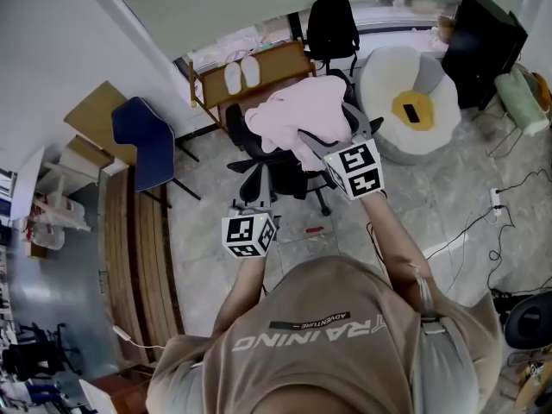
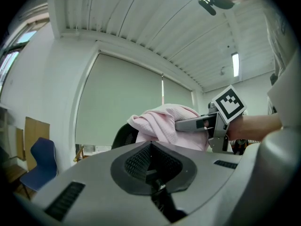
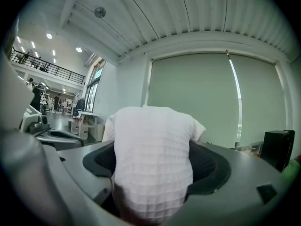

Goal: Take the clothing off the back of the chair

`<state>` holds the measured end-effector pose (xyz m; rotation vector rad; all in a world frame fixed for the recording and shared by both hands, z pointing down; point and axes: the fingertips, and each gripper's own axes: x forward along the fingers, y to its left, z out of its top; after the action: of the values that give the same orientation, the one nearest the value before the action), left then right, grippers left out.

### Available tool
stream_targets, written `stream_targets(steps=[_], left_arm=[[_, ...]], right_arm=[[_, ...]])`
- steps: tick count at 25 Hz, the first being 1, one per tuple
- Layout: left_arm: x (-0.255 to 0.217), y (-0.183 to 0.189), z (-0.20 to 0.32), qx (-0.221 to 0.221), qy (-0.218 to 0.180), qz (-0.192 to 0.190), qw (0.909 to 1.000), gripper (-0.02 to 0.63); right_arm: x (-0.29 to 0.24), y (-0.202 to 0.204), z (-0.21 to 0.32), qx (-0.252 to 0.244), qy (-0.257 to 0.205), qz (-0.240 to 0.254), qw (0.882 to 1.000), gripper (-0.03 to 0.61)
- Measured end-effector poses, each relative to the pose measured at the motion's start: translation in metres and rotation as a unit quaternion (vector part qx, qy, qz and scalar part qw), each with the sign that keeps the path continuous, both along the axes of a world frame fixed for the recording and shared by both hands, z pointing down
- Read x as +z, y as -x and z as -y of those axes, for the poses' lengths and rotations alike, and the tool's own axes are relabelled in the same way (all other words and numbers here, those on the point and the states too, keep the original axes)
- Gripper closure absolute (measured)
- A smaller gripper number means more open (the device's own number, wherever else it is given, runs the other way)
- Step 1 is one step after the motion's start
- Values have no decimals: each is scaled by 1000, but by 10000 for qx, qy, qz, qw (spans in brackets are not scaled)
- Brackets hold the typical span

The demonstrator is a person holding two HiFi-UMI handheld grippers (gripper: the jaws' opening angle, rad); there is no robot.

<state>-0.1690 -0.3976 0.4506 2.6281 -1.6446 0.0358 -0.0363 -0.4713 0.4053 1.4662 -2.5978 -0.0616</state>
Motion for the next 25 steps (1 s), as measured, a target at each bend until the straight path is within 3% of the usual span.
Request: stream_targets(steps=[4,12,19,20,25], left_arm=[[-2,4,7,14,-10,-13,10000,604],[-1,-4,9,98,-5,0,10000,604],[5,2,-2,-21,76,-4,10000,604],[6,3,-3,-34,83,-9,10000,604],[4,4,-10,-74,82,-7,9999,604]], right_arm=[[-3,0,-1,26,-176,65,9998,166],[-4,-1,-3,-87,-64,64,9999,167],[-8,-4,-5,104,-225,20,9997,172],[-8,-4,-7,97,-250,45,9996,183],[-15,-5,-14,-55,-331,121,9994,369]])
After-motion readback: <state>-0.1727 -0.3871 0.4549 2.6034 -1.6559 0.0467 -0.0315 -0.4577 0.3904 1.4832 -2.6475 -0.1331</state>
